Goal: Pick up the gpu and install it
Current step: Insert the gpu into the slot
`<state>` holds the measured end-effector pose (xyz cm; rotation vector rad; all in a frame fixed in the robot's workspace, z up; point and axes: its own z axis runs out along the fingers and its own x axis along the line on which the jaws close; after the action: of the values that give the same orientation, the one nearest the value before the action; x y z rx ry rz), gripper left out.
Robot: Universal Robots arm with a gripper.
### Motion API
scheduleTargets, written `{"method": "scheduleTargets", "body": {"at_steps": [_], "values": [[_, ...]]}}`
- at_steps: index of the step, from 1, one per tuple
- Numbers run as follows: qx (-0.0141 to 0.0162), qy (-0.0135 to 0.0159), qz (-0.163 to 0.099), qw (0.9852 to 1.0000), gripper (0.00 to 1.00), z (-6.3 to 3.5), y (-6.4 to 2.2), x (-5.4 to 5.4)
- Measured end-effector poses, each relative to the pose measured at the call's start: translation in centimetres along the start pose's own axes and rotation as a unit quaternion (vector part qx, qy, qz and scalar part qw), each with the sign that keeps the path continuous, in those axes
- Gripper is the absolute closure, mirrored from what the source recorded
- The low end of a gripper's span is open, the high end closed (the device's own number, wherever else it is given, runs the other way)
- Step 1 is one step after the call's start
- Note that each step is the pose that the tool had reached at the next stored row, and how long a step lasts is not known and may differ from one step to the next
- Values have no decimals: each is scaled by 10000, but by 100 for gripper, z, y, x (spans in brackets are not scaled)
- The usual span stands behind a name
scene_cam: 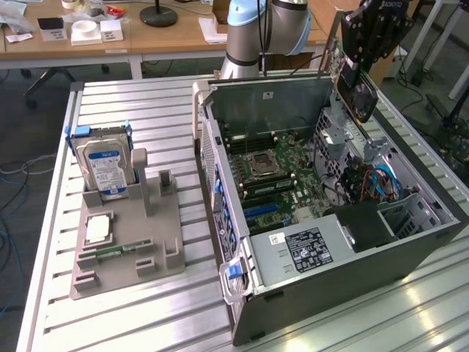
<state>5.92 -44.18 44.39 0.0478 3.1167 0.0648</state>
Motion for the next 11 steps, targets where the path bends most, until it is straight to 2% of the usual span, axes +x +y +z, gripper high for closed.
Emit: {"method": "scheduleTargets", "body": {"at_steps": [6, 11], "values": [[-10, 19, -454, 9990, 73, 0, 0, 0], [-20, 37, -885, 9961, 73, 1, 0, 0]]}}
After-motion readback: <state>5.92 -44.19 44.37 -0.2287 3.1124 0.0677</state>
